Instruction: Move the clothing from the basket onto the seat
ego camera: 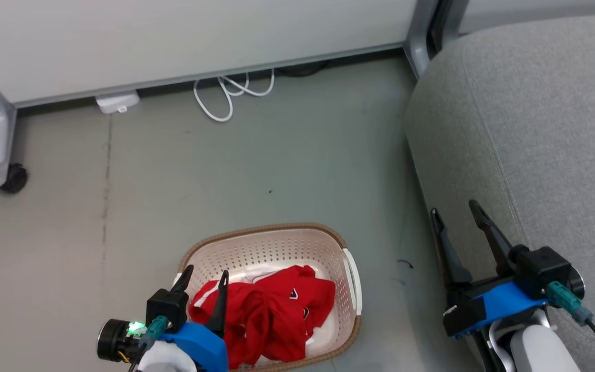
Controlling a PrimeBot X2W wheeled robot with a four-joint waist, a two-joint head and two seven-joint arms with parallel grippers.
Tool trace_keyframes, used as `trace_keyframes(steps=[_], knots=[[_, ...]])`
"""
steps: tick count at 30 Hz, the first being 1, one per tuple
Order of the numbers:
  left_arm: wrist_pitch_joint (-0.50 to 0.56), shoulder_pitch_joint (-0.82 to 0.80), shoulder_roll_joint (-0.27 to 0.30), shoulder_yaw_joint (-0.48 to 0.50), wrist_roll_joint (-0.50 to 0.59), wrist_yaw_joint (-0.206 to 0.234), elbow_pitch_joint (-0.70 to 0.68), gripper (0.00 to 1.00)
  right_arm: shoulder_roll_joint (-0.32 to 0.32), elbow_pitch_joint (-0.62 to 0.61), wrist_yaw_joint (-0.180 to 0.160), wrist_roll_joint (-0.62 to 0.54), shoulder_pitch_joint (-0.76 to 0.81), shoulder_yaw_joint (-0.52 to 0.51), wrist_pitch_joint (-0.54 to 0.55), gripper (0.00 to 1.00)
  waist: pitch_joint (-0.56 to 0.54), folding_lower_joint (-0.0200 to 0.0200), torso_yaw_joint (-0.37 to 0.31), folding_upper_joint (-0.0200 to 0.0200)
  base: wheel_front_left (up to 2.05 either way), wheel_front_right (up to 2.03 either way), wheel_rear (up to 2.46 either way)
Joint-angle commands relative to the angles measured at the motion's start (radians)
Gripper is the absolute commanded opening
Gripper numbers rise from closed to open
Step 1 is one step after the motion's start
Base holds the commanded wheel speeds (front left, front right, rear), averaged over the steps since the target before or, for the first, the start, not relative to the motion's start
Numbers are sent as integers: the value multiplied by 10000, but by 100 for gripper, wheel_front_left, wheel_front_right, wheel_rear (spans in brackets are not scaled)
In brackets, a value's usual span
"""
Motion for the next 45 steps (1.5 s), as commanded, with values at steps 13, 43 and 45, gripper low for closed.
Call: trace_keyframes(steps=[13, 43, 45], knots=[[2, -1781, 455, -394, 318, -37, 2910, 100, -37, 75, 7, 419, -1029, 344, -425, 100, 2580, -1, -1627, 0, 0, 0, 0], [142, -3525, 933, -287, -118, 889, 5848, 0, -37, 182, 7, 1095, -1316, 762, -642, 100, 3600, -1, -2460, 0, 0, 0, 0], [134, -3547, 941, -300, -164, 807, 5885, 0, -37, 191, 7, 1123, -1335, 767, -643, 100, 3575, -1, -2453, 0, 0, 0, 0]])
